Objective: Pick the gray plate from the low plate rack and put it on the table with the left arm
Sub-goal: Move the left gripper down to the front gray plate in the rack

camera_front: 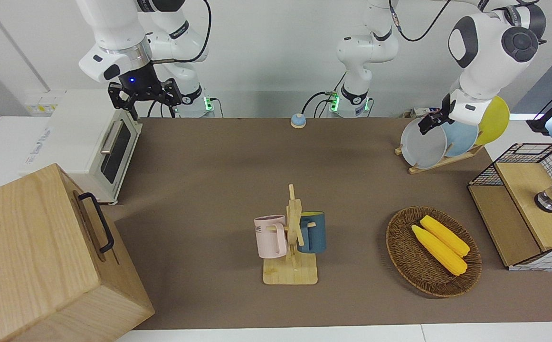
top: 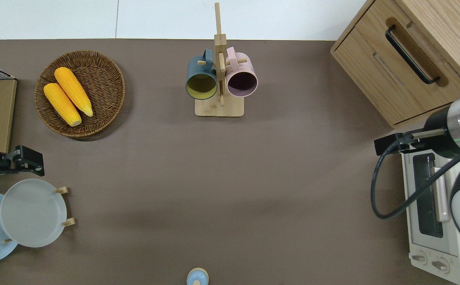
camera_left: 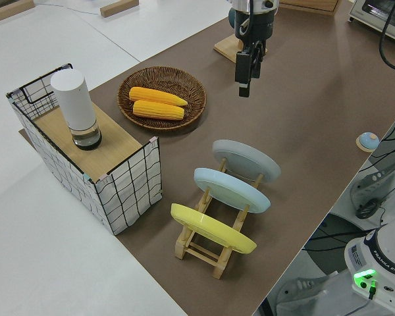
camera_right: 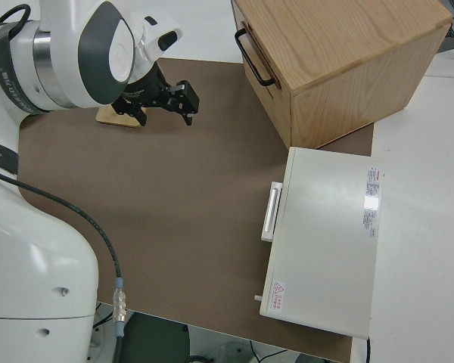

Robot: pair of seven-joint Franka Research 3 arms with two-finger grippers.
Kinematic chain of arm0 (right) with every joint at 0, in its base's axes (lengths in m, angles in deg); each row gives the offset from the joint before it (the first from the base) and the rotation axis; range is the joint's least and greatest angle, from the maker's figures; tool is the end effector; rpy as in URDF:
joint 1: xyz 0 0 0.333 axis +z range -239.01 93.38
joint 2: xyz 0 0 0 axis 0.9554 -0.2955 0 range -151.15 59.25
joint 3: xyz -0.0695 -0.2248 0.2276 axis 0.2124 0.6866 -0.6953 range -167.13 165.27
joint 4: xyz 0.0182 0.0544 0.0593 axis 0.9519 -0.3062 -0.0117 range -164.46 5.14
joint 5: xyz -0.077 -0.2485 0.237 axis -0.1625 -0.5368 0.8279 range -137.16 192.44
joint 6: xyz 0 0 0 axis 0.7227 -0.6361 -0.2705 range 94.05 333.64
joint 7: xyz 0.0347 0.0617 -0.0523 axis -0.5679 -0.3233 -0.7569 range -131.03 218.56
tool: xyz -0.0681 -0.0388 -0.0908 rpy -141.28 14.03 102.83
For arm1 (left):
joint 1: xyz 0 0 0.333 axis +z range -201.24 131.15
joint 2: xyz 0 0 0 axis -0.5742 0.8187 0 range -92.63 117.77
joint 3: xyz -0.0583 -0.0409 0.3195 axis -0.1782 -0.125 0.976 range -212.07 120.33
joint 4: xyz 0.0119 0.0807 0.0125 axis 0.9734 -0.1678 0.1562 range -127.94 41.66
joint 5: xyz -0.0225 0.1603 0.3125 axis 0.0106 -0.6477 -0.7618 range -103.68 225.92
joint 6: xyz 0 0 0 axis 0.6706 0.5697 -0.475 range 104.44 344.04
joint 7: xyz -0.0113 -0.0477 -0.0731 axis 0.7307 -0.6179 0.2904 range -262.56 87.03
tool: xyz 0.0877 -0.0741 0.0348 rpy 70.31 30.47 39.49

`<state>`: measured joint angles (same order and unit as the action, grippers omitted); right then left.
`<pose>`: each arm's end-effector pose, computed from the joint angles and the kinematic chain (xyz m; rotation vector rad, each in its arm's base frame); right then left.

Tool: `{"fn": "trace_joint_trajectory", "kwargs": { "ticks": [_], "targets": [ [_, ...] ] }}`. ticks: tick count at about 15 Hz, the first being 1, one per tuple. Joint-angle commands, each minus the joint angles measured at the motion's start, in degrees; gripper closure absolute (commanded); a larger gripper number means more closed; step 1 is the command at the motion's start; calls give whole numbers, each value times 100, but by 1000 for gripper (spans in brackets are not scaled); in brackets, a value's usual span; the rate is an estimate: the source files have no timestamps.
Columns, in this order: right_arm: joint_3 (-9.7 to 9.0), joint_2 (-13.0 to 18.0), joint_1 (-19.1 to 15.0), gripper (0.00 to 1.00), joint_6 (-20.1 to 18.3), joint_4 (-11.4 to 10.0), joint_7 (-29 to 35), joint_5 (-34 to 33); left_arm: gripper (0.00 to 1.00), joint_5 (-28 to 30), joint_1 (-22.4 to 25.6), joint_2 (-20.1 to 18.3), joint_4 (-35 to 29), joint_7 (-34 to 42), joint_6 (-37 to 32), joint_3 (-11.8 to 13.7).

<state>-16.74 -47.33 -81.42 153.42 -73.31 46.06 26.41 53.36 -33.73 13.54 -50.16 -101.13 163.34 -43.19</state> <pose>0.5070 0.0592 0.6390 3.1208 0.1315 -0.0498 0.4900 0.0515 0.5460 -2.9265 -0.4406 0.3819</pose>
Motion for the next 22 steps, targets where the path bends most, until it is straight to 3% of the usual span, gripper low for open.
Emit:
{"fn": "trace_joint_trajectory", "kwargs": {
  "ticks": [1,9,19,21,22],
  "targets": [
    [-98,7,-106,17,-81,51,69,-8,7,-567,27,-27,-343,27,150,-21],
    [-98,15,-106,17,-81,51,69,-8,9,-1543,114,70,-1125,1221,483,-21],
    [-98,15,-106,17,-81,51,69,-8,15,-1579,114,44,-1575,1372,678,-13],
    [-98,7,-106,17,-81,51,69,-8,96,-1605,114,44,-1583,1329,643,75],
    [-89,15,-106,17,-81,51,69,-8,198,-1614,114,52,-1583,1311,643,84]
  ]
}}
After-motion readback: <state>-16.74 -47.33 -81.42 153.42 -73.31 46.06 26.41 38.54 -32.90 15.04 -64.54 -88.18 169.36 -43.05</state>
